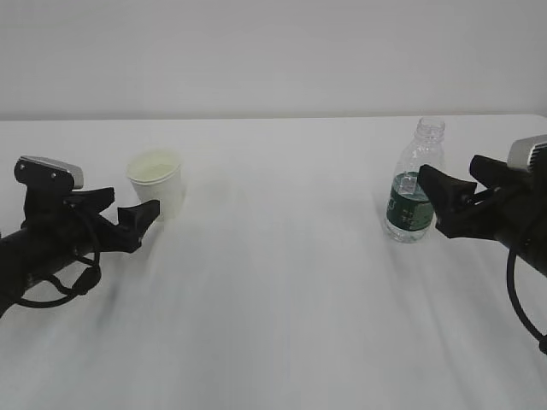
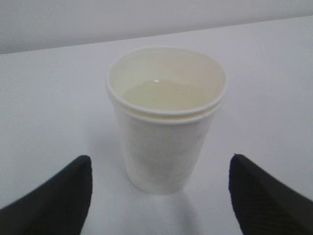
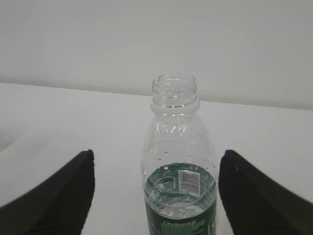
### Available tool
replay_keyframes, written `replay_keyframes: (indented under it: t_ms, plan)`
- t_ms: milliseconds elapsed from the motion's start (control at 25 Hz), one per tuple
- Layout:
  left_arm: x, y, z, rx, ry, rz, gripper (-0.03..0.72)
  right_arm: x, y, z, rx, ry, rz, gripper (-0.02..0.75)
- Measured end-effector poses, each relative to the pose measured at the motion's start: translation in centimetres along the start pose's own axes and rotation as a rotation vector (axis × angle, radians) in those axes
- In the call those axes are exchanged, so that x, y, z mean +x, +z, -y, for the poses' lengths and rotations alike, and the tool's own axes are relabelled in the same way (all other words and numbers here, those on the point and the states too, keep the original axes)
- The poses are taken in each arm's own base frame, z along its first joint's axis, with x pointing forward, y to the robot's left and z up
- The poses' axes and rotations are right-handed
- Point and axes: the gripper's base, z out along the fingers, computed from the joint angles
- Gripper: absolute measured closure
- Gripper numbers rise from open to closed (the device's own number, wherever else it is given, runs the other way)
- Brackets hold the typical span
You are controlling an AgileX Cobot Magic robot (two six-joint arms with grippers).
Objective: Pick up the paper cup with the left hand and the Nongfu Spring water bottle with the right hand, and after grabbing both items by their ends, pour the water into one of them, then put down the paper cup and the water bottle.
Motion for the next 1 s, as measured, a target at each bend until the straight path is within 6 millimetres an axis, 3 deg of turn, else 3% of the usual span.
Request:
replay_keyframes:
  t_ms: [560,1000]
  plan:
    - [-0.5,-4.6,0.9,-0.041,-0.091,-0.038,0.097,0.3,-0.1,-0.2,-0.018,0.052,-0.033,0.147]
    - [-4.0,-6.4,1.5,-0.025,-0.086,0.076,0.103,0.9,-0.3,-0.9,-0.086,0.058,-0.081,0.148]
